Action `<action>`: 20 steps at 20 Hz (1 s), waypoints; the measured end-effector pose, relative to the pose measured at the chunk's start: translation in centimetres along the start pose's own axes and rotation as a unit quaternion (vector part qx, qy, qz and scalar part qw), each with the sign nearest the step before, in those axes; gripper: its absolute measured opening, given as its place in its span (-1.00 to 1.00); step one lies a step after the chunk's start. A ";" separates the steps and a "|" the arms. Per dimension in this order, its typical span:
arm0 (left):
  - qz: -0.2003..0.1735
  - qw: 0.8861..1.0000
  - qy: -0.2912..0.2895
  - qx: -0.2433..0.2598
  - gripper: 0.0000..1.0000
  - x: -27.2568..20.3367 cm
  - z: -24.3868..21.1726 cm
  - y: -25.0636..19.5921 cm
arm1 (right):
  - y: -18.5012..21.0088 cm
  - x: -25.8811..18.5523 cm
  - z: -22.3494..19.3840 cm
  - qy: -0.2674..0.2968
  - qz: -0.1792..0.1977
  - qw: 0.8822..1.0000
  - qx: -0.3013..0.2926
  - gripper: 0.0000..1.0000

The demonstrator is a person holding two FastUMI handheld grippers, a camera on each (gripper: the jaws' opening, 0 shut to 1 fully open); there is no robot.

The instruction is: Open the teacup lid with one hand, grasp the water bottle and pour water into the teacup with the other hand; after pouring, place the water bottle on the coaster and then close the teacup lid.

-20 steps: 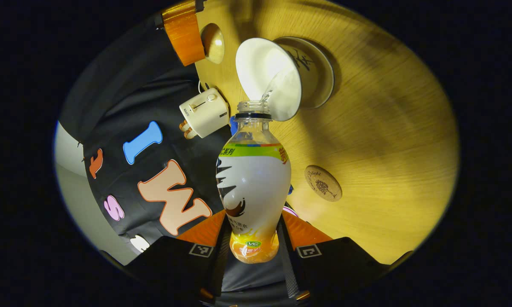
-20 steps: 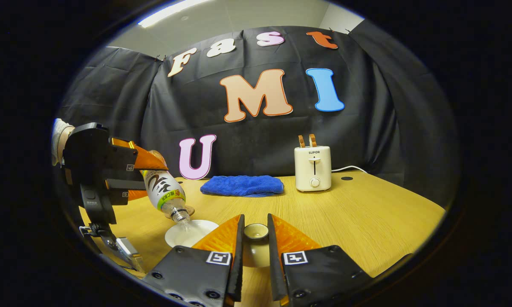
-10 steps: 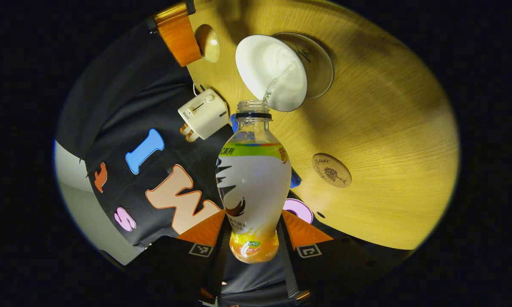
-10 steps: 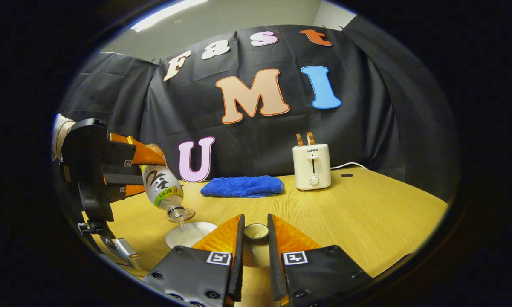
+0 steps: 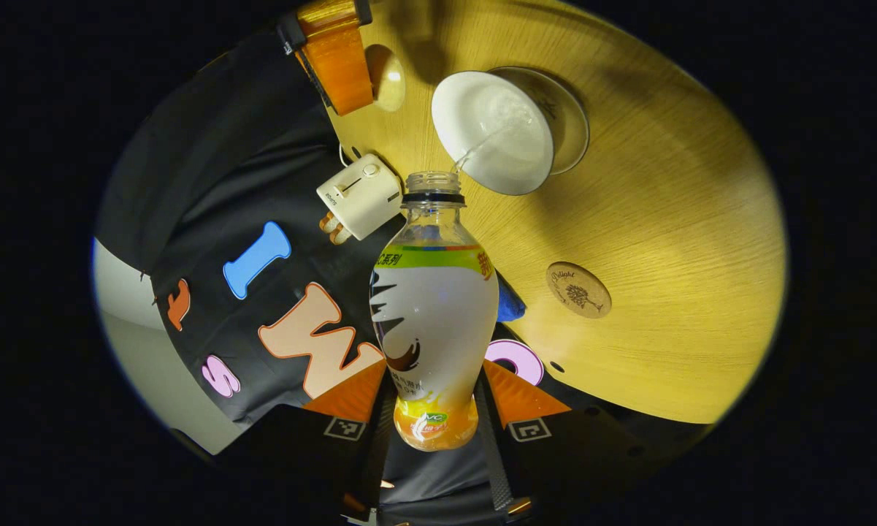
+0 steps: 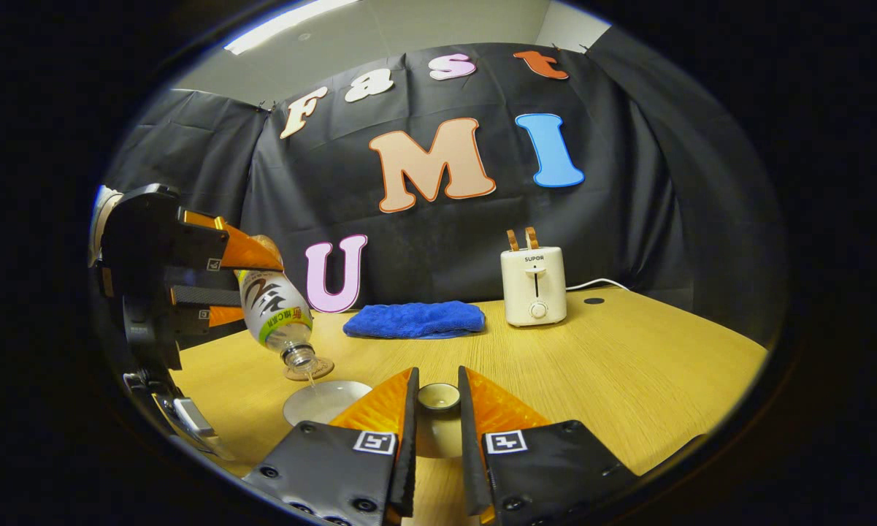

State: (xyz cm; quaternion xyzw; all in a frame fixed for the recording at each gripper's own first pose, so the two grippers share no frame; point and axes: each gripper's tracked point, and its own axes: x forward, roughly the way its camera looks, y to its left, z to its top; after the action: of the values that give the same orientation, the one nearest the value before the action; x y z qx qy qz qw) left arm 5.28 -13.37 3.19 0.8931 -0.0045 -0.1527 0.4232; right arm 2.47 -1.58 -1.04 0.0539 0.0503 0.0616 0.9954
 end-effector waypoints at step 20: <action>-0.057 0.974 -0.050 -0.213 0.10 0.5 2.1 -6.2 | 0.3 -0.1 0.0 -0.002 0.000 1.000 -0.011 -0.40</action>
State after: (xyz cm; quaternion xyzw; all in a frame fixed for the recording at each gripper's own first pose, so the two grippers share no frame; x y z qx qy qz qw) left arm 4.47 -11.06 -2.85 0.7725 0.0582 -0.2184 0.5934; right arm 2.37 -1.33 -1.05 0.0435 0.0479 0.0620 0.9960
